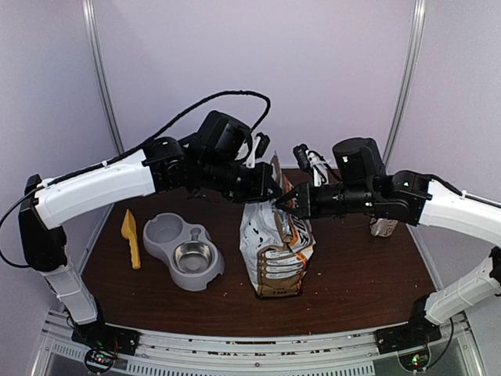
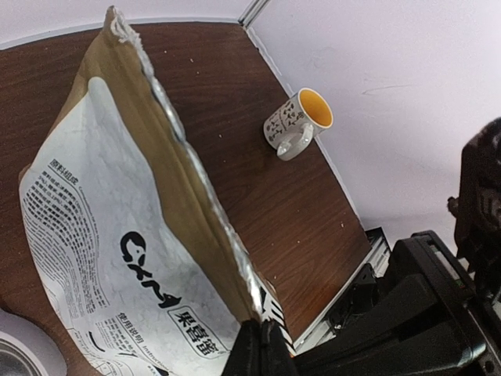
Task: Serve the pet food
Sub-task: Open the seal of the pet food bag.
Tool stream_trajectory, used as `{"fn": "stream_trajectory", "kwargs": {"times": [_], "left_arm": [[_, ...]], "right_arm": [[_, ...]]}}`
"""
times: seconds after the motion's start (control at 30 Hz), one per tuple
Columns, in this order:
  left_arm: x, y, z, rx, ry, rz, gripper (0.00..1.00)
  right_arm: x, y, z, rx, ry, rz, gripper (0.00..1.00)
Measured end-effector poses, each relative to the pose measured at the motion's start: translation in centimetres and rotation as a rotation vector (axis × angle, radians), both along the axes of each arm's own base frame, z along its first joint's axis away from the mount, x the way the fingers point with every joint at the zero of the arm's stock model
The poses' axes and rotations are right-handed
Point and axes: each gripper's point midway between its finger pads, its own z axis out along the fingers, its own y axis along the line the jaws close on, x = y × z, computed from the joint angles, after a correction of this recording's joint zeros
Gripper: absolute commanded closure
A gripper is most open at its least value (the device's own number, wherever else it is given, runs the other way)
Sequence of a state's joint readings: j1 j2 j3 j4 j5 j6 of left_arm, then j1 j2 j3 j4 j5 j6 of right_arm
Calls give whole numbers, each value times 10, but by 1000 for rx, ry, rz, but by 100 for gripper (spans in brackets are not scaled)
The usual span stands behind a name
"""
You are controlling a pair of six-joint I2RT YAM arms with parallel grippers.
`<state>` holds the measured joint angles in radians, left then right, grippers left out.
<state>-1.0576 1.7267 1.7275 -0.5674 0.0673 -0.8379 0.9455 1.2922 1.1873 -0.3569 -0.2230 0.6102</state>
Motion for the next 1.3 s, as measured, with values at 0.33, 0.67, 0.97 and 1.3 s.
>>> {"fn": "stream_trajectory", "kwargs": {"times": [0.33, 0.67, 0.97, 1.3], "left_arm": [[-17, 6, 20, -49, -30, -29, 69], [-19, 10, 22, -52, -37, -20, 70], [-14, 12, 14, -25, -28, 13, 70], [-3, 13, 3, -13, -4, 43, 69]], "right_arm": [[2, -2, 1, -5, -12, -18, 100], [2, -2, 1, -5, -12, -17, 100], [1, -3, 2, -3, -13, -17, 100], [-1, -6, 4, 2, -13, -13, 100]]}}
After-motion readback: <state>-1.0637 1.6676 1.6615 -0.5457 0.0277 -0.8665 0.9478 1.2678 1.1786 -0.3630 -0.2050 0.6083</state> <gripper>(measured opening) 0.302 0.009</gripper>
